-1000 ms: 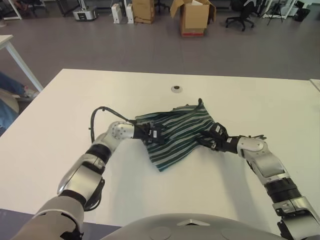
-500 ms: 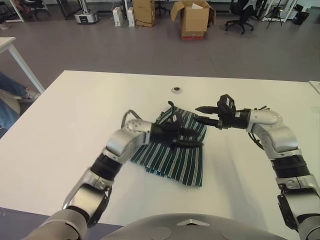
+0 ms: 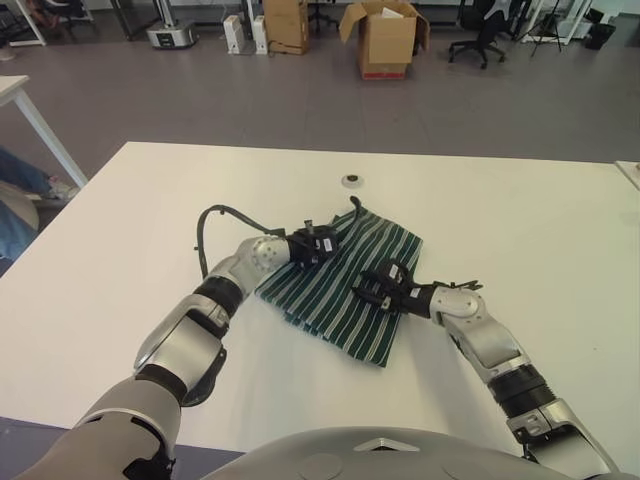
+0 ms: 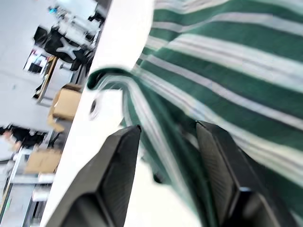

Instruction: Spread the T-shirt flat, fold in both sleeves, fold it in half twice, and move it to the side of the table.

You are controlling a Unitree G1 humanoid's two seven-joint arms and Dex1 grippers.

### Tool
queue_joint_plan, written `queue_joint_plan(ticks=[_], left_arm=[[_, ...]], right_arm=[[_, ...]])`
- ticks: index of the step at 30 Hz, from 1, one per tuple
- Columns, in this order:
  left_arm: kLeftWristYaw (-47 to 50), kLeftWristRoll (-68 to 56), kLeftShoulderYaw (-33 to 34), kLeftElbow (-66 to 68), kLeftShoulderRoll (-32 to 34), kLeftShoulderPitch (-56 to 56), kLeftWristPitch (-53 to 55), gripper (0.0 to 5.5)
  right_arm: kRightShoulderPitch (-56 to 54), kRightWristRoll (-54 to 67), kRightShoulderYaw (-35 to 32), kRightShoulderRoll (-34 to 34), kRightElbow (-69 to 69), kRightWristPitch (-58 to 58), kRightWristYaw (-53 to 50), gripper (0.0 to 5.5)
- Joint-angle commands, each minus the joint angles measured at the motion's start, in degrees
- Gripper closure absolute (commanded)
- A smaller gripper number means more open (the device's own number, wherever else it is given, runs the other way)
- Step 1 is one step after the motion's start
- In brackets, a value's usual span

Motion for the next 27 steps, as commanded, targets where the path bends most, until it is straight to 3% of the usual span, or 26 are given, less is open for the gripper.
queue_joint_plan(ticks=[1,7,12,18,23,27], left_arm=[[5.60,2.49,2.19,3.38,2.52,-0.48,1.49,3.36],[10.78,4.22,4.29,7.15,3.53,-1.21,4.75,3.36],[-13.28,-8.83,0.06,-15.10,6.82,13.99,-19.49,3.36],[-17.53,-5.24,-2.07,-16.16,4.97,14.83,-23.73,3.36],[-24.04,3.09,-8.25,-15.69,9.13,19.19,-18.29,3.36],[-25.70,0.47,-7.66,-24.39,10.30,24.59,-7.21,3.36]], right_arm=[[6.75,-3.25,2.12,-3.77,4.45,4.58,1.06,3.51],[8.37,-2.68,3.34,-6.41,1.98,4.73,4.52,3.51],[8.57,-2.14,3.19,-12.75,-0.03,1.42,10.43,3.51],[8.44,-0.82,3.25,-12.90,-1.43,1.00,11.90,3.51],[3.73,-1.78,1.51,-14.06,1.87,-3.29,12.85,3.51],[-0.37,-2.37,1.34,-11.03,4.71,-7.15,11.17,3.51]])
